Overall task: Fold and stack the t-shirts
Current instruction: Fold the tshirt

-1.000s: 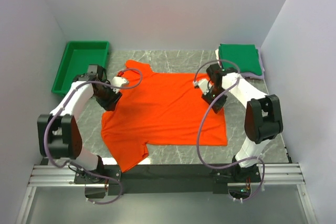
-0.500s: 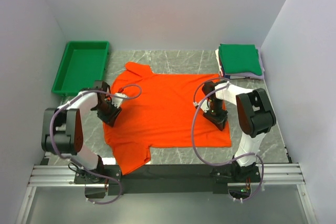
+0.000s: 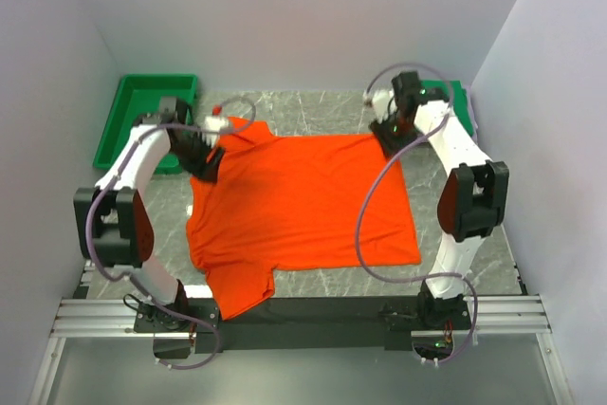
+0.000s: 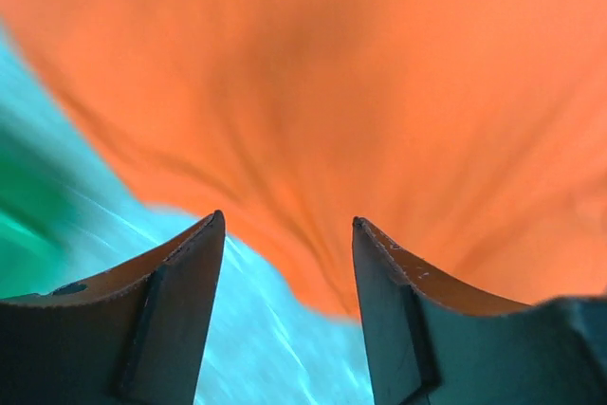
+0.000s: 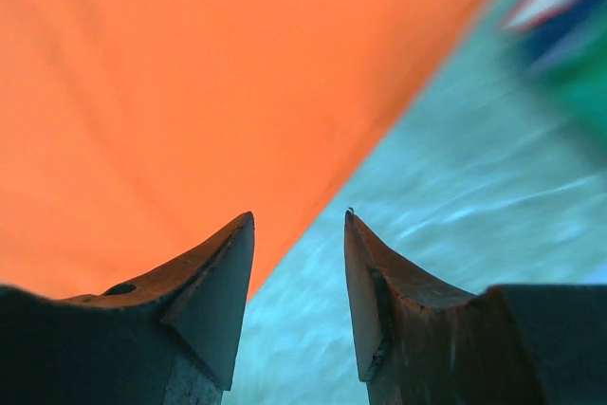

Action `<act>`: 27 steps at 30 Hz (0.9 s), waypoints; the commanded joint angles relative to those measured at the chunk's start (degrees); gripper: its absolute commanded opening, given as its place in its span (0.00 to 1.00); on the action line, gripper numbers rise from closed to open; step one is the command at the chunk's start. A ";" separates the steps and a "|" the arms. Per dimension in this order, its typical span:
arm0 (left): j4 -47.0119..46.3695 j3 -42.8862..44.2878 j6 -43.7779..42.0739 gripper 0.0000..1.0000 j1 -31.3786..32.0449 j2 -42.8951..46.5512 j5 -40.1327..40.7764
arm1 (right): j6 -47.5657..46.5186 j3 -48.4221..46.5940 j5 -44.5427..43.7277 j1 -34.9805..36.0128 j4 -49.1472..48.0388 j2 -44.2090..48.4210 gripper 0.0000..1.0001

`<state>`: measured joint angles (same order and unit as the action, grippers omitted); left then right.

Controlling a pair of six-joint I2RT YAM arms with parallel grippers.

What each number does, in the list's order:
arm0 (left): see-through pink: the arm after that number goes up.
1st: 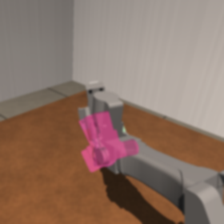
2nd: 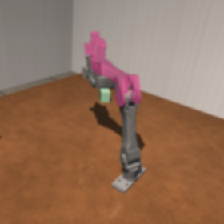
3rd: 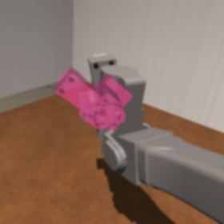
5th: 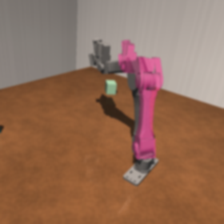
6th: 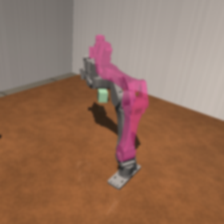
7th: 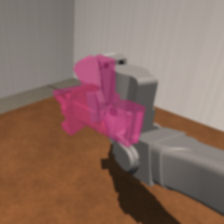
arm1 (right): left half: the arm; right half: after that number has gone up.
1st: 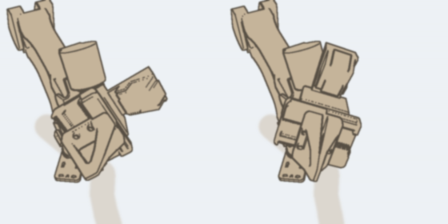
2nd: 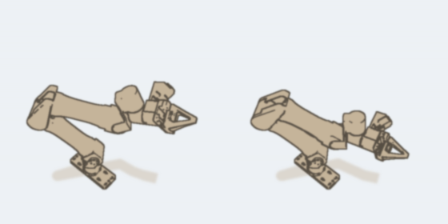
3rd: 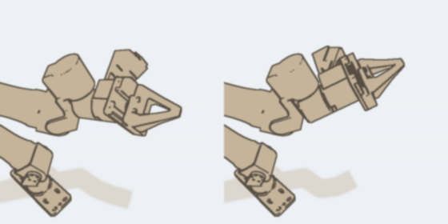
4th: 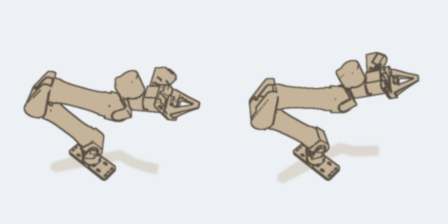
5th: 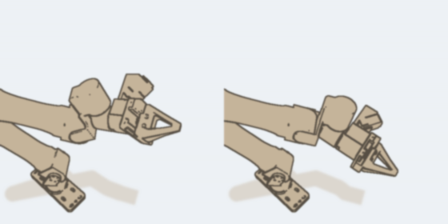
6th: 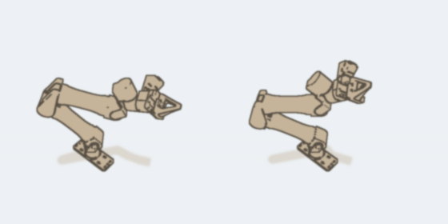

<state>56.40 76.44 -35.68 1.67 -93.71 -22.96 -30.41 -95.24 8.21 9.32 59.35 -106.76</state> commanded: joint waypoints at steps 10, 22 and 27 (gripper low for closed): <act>-11.74 22.78 13.35 0.64 -0.35 -16.40 -4.20 | 9.58 -31.14 -3.46 -5.19 -9.42 -25.94 0.50; -14.21 26.21 17.05 0.65 -0.27 -20.72 -2.97 | 10.99 -30.00 -7.42 -5.45 -17.34 -31.93 0.48; -13.86 28.40 17.31 0.65 -0.18 -22.21 -2.62 | 12.57 -33.34 -6.80 -5.54 -14.80 -35.62 0.45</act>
<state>43.70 101.75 -19.57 1.52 -115.22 -25.76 -19.64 -125.54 1.96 4.08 44.25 -139.87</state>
